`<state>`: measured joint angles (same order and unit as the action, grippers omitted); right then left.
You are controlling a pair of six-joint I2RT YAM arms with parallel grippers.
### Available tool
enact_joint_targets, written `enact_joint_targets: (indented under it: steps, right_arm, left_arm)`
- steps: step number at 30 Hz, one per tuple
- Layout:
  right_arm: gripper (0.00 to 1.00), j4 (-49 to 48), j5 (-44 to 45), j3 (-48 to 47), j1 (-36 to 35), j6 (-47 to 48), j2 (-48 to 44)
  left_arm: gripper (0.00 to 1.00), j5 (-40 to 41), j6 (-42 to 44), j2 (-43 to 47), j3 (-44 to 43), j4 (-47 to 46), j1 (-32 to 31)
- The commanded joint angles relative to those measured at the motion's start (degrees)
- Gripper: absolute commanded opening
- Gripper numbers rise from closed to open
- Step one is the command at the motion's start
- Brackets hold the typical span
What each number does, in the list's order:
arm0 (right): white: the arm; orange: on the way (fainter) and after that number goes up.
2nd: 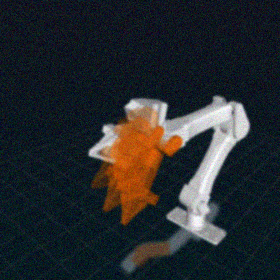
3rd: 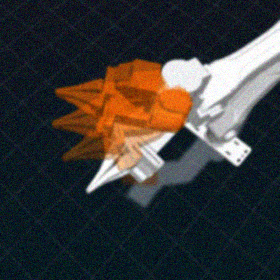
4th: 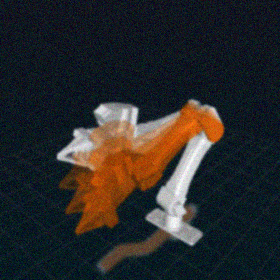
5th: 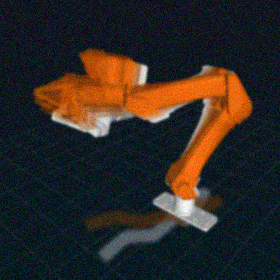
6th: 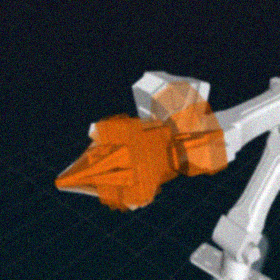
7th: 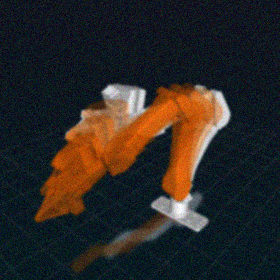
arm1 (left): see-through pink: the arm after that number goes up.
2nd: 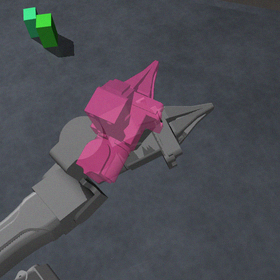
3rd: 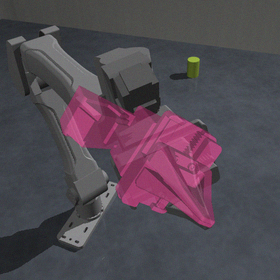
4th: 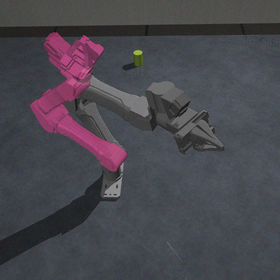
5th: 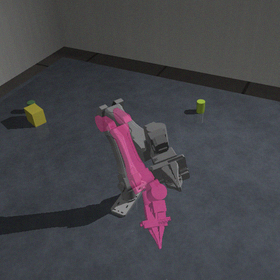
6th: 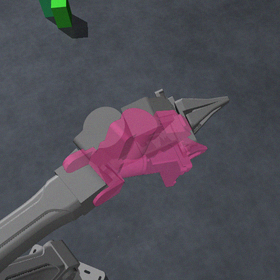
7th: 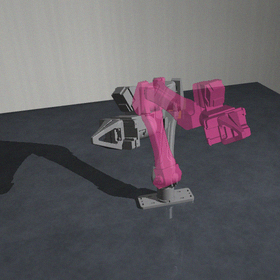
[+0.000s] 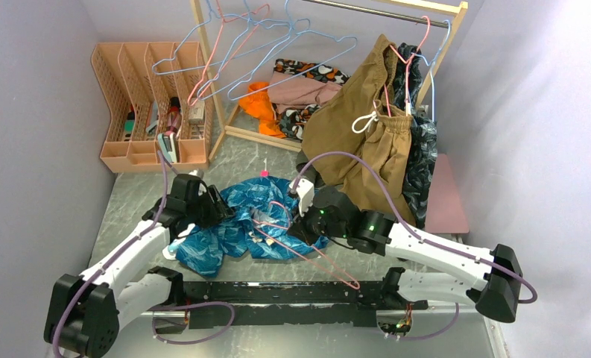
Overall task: Place the shorts on the hanger
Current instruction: Hang the shorts on the hanger.
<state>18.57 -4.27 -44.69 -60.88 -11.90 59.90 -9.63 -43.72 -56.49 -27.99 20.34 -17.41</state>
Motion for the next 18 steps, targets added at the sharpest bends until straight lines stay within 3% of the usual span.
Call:
enact_joint_targets:
  steps: [1, 4, 7, 17, 18]
  right_arm:
    - [0.0, -0.31, 0.27, 0.89, -0.37, -0.92, -1.47]
    - [0.0, -0.47, 0.41, 1.13, -0.37, -0.97, -1.99]
    - [0.0, -0.47, 0.46, 1.39, -0.36, -1.03, -2.35]
    - [0.0, -0.43, 1.05, 1.26, -0.4, -1.21, -3.14]
    - [0.0, -0.24, 1.29, 1.07, -0.38, -1.13, -3.32]
  left_arm:
    - [0.62, -1.19, 1.04, -1.81, -0.19, -3.49, 0.06]
    - [0.67, -0.2, 1.44, -3.06, -0.49, -5.01, -1.14]
    - [0.62, 0.84, 1.62, -4.36, -0.77, -5.88, -2.57]
    - [0.08, 5.79, 2.1, -1.88, -2.49, -2.56, -3.17]
    - [0.07, 6.58, 2.31, -1.23, -3.38, -1.31, -3.22]
